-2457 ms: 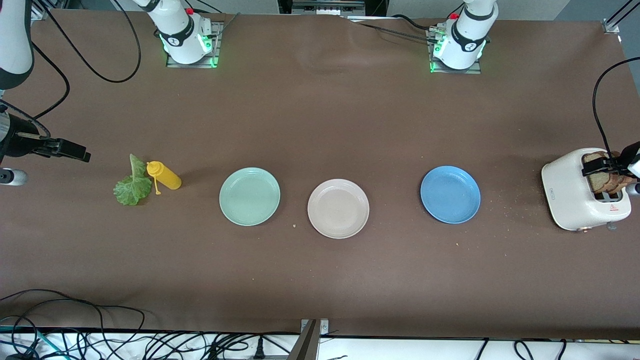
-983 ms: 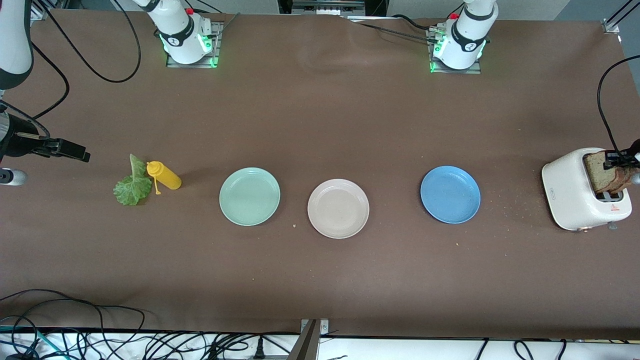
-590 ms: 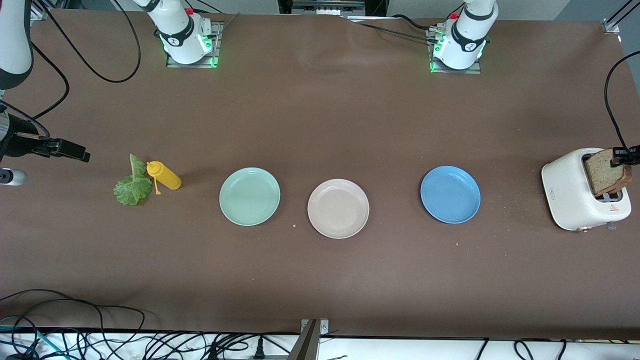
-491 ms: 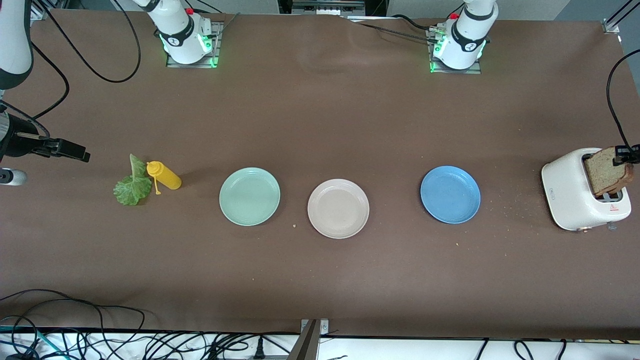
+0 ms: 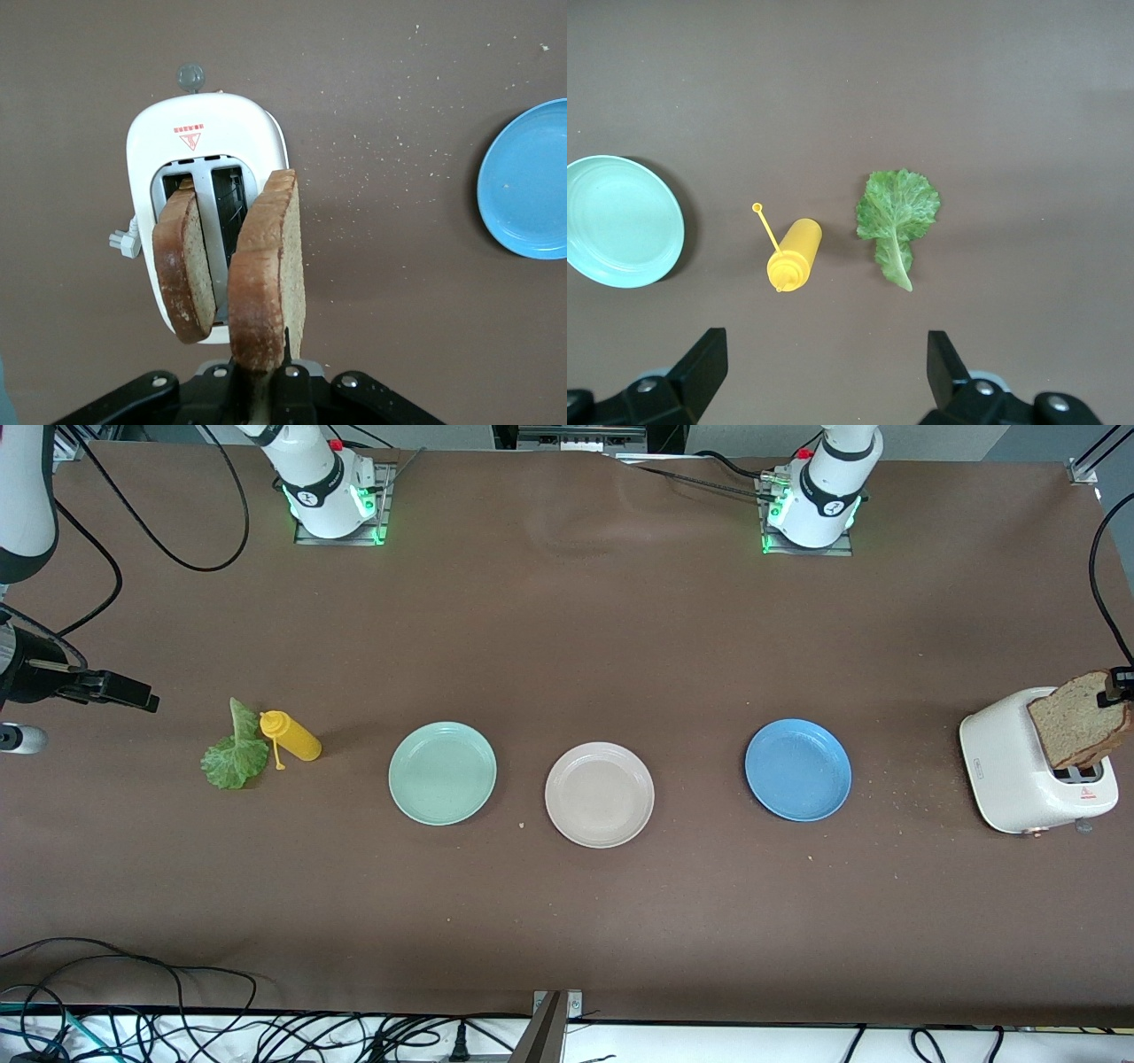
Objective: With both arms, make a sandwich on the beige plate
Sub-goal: 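Lift the toast slice out of the toaster with the left gripper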
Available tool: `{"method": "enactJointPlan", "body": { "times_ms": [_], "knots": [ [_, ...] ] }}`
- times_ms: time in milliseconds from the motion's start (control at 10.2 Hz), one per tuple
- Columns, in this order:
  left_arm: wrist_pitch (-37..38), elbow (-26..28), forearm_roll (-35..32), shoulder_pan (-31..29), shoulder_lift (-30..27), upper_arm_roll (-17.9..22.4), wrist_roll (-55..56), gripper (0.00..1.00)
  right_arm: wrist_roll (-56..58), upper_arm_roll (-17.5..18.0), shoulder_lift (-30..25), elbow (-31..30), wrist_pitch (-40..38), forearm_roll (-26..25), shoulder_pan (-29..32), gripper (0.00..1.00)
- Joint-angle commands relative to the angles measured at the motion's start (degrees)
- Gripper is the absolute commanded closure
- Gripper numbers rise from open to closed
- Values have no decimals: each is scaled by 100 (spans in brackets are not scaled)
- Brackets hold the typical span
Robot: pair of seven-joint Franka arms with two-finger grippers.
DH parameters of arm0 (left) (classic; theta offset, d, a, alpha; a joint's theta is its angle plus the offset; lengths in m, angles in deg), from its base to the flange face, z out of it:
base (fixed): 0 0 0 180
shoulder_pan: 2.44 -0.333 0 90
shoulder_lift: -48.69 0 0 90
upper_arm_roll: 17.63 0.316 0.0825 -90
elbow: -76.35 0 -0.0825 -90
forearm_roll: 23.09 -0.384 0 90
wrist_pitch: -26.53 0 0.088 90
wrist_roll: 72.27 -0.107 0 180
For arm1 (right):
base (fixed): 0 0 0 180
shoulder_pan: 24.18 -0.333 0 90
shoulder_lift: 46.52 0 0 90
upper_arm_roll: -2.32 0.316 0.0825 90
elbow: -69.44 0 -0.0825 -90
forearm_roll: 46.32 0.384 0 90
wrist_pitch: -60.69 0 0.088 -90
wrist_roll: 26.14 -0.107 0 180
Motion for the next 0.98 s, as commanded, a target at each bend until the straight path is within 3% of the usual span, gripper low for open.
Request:
{"method": "enactJointPlan", "body": {
  "times_ms": [0,393,590,885],
  "knots": [
    [344,-107,866,136,-59,29,240,100,45,23,-32,-12,8,69,39,0],
    [460,454,2317,286,19,-540,241,100,45,23,-24,-12,26,69,39,0],
    [407,684,2846,295,229,-1085,250,100,45,23,-32,-3,26,69,30,0],
    [407,860,3751,751,580,-1296,162,100,45,23,-24,-3,17,69,39,0]
  ]
}}
